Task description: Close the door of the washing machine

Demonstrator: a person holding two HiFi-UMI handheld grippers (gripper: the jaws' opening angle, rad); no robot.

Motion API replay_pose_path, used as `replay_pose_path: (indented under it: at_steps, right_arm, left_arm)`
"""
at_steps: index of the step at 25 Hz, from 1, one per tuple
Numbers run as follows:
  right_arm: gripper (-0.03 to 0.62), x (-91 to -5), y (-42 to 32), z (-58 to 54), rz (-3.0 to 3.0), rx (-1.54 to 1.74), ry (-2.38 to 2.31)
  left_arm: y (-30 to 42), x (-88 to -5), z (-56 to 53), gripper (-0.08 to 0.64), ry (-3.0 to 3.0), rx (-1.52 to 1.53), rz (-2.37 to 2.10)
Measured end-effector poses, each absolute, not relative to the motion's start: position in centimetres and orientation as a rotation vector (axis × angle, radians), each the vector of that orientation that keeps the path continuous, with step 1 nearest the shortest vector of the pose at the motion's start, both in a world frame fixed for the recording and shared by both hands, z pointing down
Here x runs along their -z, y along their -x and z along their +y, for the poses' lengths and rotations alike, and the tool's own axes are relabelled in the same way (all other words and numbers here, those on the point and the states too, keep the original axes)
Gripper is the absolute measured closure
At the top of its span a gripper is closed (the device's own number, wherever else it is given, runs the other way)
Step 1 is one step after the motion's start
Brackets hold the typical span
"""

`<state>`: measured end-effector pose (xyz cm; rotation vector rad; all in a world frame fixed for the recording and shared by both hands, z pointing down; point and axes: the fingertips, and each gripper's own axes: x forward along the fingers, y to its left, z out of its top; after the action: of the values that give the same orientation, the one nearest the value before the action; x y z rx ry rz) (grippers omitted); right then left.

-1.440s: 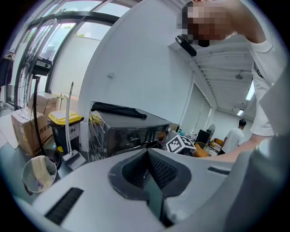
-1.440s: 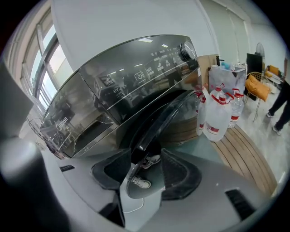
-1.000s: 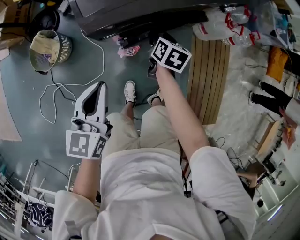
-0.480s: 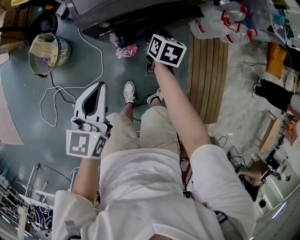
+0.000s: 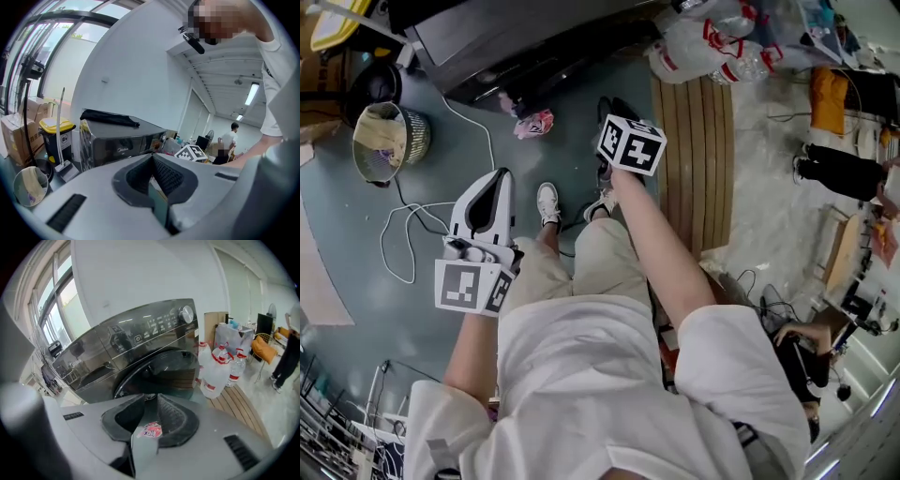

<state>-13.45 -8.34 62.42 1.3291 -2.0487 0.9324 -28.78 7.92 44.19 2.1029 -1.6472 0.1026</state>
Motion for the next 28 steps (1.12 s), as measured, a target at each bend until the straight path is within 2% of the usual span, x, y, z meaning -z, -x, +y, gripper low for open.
replay_pose_path:
  at_steps: [9,28]
  right_arm:
    - [0.592,-54.5,2.7,-5.9,-2.018,-0.914,-1.542]
    - [0.592,-38.2,-10.8,-4.1,-2.313,-1.277,-1.883]
  left_arm:
    - [23.9,-37.5,6.2,0.554,-2.301,-0.053,-1.586]
    - [21.3,-24.7,3.6,0.554,-2.486,-0.007,-1.665]
